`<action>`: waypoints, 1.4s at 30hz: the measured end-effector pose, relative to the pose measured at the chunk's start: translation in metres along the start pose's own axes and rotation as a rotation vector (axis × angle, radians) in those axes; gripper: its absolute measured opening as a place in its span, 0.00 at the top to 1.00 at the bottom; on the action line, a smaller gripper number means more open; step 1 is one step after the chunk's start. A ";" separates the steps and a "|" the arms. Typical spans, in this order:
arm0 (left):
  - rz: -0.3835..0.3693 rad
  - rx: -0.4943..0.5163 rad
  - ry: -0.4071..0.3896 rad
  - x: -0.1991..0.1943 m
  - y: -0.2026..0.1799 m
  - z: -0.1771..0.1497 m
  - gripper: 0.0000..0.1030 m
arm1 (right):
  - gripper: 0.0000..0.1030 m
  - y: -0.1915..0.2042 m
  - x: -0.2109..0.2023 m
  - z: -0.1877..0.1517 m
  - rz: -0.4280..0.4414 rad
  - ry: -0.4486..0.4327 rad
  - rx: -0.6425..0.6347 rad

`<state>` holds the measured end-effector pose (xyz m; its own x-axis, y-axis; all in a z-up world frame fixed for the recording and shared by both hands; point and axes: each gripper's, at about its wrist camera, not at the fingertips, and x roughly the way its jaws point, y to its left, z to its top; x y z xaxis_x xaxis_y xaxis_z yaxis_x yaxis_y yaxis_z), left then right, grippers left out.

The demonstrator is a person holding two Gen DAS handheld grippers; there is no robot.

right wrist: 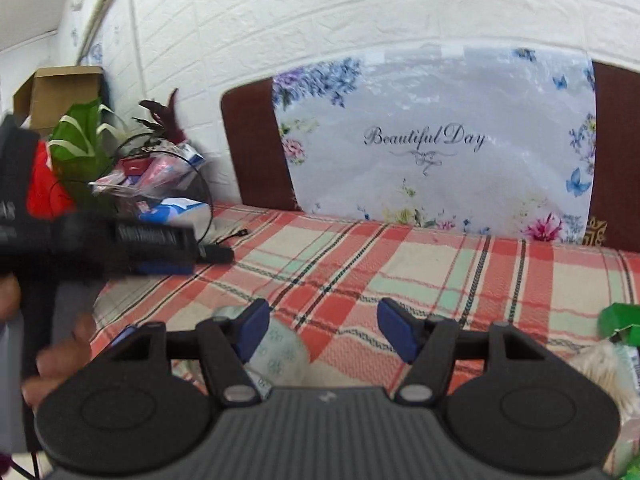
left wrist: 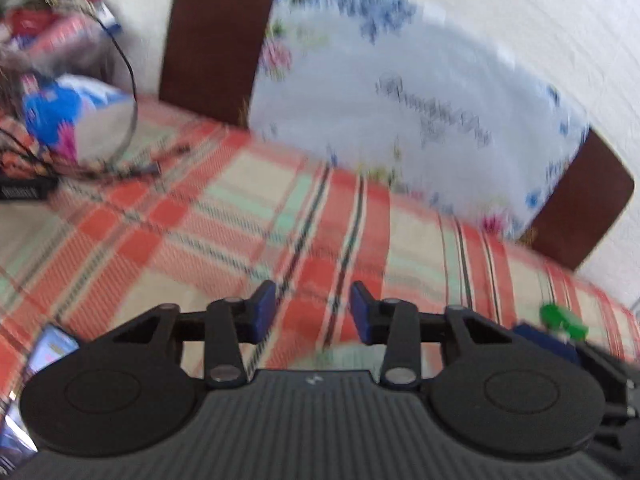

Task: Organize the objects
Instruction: 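Move the left gripper to the clear tape roll and grasp it, then carry the clear tape roll into the brown box and release it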

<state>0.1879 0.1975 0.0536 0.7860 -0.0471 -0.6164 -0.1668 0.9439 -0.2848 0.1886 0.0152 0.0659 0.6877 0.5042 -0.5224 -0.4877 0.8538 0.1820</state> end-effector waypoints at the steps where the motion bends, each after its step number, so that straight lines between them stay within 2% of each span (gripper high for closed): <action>1: -0.016 0.012 -0.023 -0.007 0.001 -0.008 0.62 | 0.40 0.000 0.004 -0.003 0.003 0.023 -0.005; 4: -0.052 0.031 -0.031 -0.035 -0.001 -0.030 0.61 | 0.39 0.001 -0.005 -0.025 0.015 0.052 -0.030; 7: -0.117 0.040 0.010 -0.053 -0.001 -0.053 0.60 | 0.38 0.001 -0.030 -0.052 0.056 0.079 -0.032; 9: -0.113 0.043 -0.002 -0.068 0.000 -0.064 0.57 | 0.36 0.003 -0.049 -0.070 0.078 0.082 -0.057; 10: -0.105 0.030 -0.019 -0.076 0.003 -0.067 0.52 | 0.32 0.006 -0.058 -0.077 0.084 0.080 -0.082; 12: -0.077 -0.017 -0.030 -0.084 0.015 -0.067 0.51 | 0.27 0.014 -0.070 -0.089 0.107 0.080 -0.139; 15: -0.076 -0.034 0.029 -0.082 0.020 -0.067 0.51 | 0.15 0.037 -0.071 -0.102 0.112 0.091 -0.252; 17: -0.073 0.022 0.060 -0.077 0.010 -0.070 0.51 | 0.13 0.049 -0.060 -0.106 0.112 0.108 -0.289; 19: -0.016 0.084 0.081 -0.068 0.000 -0.075 0.52 | 0.12 0.058 -0.045 -0.105 0.122 0.118 -0.295; 21: -0.002 0.071 0.120 -0.057 0.000 -0.078 0.65 | 0.10 0.066 -0.028 -0.102 0.093 0.107 -0.314; 22: -0.002 0.055 0.144 -0.051 0.002 -0.080 0.75 | 0.10 0.069 -0.020 -0.100 0.081 0.106 -0.320; 25: 0.025 0.045 0.129 -0.053 -0.001 -0.085 0.75 | 0.11 0.068 0.000 -0.097 0.099 0.131 -0.290; 27: 0.020 0.067 0.111 -0.065 -0.014 -0.087 0.75 | 0.11 0.065 -0.009 -0.099 0.094 0.118 -0.270; 30: -0.037 0.098 0.106 -0.080 -0.041 -0.092 0.75 | 0.12 0.054 -0.041 -0.106 0.036 0.062 -0.294; 33: -0.124 0.161 0.085 -0.090 -0.092 -0.096 0.75 | 0.11 0.031 -0.086 -0.116 -0.076 -0.034 -0.321; 38: -0.300 0.320 0.042 -0.093 -0.208 -0.098 0.75 | 0.11 -0.033 -0.163 -0.117 -0.332 -0.196 -0.279; 42: -0.480 0.426 0.034 -0.092 -0.308 -0.104 0.75 | 0.12 -0.093 -0.226 -0.117 -0.583 -0.304 -0.229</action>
<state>0.1053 -0.1231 0.1214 0.6940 -0.5001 -0.5180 0.4550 0.8621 -0.2228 0.0162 -0.1931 0.0695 0.9757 0.0142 -0.2187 -0.0711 0.9644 -0.2547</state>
